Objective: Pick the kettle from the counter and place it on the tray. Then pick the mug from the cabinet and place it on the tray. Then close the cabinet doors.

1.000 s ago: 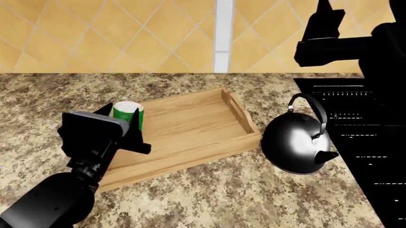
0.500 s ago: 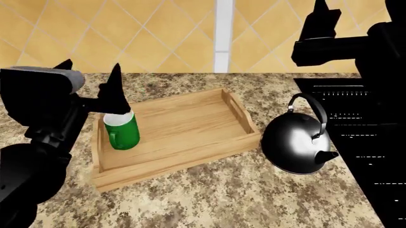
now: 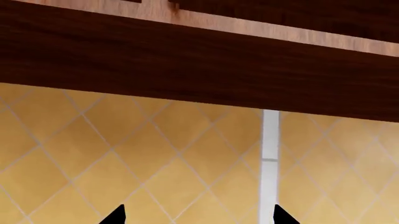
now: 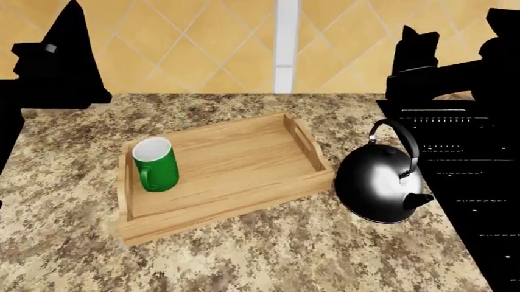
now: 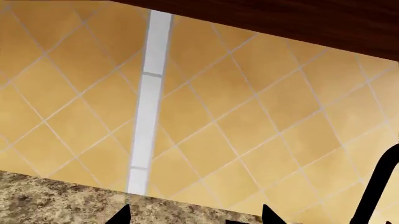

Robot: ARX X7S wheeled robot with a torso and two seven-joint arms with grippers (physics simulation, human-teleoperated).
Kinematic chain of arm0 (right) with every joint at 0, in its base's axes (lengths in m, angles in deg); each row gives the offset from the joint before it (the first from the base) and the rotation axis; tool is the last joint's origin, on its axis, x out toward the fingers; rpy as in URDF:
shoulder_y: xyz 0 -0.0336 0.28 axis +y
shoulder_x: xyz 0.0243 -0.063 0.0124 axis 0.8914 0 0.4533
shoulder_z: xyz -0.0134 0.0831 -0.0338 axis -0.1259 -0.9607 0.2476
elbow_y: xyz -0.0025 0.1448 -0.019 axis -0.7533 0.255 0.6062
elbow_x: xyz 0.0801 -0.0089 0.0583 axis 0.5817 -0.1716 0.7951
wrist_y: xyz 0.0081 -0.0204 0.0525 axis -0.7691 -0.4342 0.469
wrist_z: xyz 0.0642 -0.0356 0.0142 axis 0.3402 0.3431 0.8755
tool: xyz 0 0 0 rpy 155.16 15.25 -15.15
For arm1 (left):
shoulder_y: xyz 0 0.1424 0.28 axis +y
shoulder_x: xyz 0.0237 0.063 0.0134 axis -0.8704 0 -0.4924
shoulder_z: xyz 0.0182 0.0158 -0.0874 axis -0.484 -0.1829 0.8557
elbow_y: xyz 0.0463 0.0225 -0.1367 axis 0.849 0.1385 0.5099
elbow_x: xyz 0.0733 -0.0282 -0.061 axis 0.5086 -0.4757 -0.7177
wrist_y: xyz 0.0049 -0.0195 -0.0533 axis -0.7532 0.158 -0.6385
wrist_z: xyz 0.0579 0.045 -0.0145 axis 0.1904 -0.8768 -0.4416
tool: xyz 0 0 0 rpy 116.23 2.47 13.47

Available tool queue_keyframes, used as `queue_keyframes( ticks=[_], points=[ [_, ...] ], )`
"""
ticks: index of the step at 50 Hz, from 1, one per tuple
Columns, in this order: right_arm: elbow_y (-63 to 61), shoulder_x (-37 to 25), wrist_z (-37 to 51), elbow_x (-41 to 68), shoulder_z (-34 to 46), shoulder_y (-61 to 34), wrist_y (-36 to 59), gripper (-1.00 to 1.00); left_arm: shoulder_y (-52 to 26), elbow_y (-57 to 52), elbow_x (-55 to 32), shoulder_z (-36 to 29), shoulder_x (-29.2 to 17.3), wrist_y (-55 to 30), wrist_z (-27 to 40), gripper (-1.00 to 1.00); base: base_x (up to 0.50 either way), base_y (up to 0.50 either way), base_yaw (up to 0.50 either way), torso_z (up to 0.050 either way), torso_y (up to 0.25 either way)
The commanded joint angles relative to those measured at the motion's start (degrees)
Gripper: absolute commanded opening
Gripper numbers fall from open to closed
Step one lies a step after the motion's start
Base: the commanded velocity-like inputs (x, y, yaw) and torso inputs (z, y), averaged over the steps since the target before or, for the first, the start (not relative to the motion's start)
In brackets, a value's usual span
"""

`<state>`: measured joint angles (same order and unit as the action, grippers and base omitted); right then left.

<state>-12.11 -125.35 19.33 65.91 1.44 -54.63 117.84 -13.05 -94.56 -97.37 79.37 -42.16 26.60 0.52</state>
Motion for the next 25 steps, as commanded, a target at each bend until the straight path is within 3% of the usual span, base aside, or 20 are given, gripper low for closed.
queue_keyframes(
  ticks=[1,12,25],
  points=[
    [3.93,-5.52,0.27,11.70,2.41,-6.41,6.46,1.00,3.43,-3.85,-3.51,4.19,-2.63,0.62,1.32,1.00,0.00,0.00,0.00,0.000,0.000],
    [3.73,-11.24,-4.13,15.21,1.45,-2.42,7.80,1.00,5.46,-3.66,-2.82,4.29,-2.21,0.95,0.63,1.00,0.00,0.00,0.00,0.000,0.000],
    [1.87,-13.05,-10.15,11.13,0.00,7.25,6.31,1.00,7.83,-3.41,-0.60,4.09,-1.33,1.33,-0.45,1.00,0.00,0.00,0.00,0.000,0.000]
  ],
)
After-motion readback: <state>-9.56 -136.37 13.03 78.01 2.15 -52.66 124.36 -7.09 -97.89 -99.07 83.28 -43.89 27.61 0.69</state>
